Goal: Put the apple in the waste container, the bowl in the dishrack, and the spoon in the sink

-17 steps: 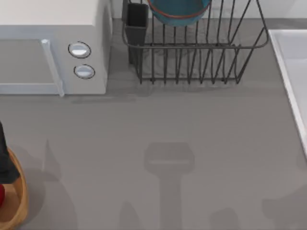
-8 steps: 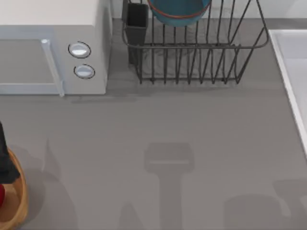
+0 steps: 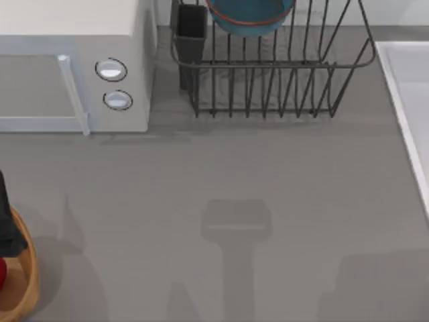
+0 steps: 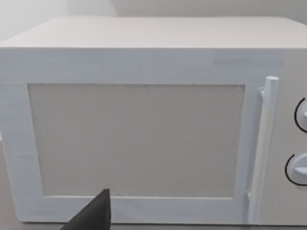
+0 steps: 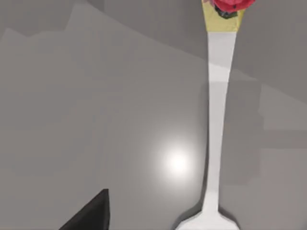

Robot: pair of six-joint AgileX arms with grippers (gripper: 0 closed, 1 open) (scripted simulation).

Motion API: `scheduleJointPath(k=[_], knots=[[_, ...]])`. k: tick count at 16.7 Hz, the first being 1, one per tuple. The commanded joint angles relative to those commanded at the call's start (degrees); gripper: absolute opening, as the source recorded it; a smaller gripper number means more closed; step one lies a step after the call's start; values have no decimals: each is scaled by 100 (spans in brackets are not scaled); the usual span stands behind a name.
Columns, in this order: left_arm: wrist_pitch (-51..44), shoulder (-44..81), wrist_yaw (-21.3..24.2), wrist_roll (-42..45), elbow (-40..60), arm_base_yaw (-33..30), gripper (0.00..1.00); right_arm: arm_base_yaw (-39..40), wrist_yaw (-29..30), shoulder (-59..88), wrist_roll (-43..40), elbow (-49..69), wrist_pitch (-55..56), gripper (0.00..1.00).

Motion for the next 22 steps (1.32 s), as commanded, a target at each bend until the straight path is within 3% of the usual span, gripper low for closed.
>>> scheduleJointPath(k=[5,14,19,22], knots=[[0,0,0,0,0,0,100,15,1,98,17,-156,229,100],[0,0,0,0,0,0,100,30,-2,1187,50,-1392,2606,100],[0,0,0,0,0,0,100,30,-2,1257,50,-1470,2728,100],[0,0,0,0,0,0,100,30,-2,1257,50,-1470,2728,77]])
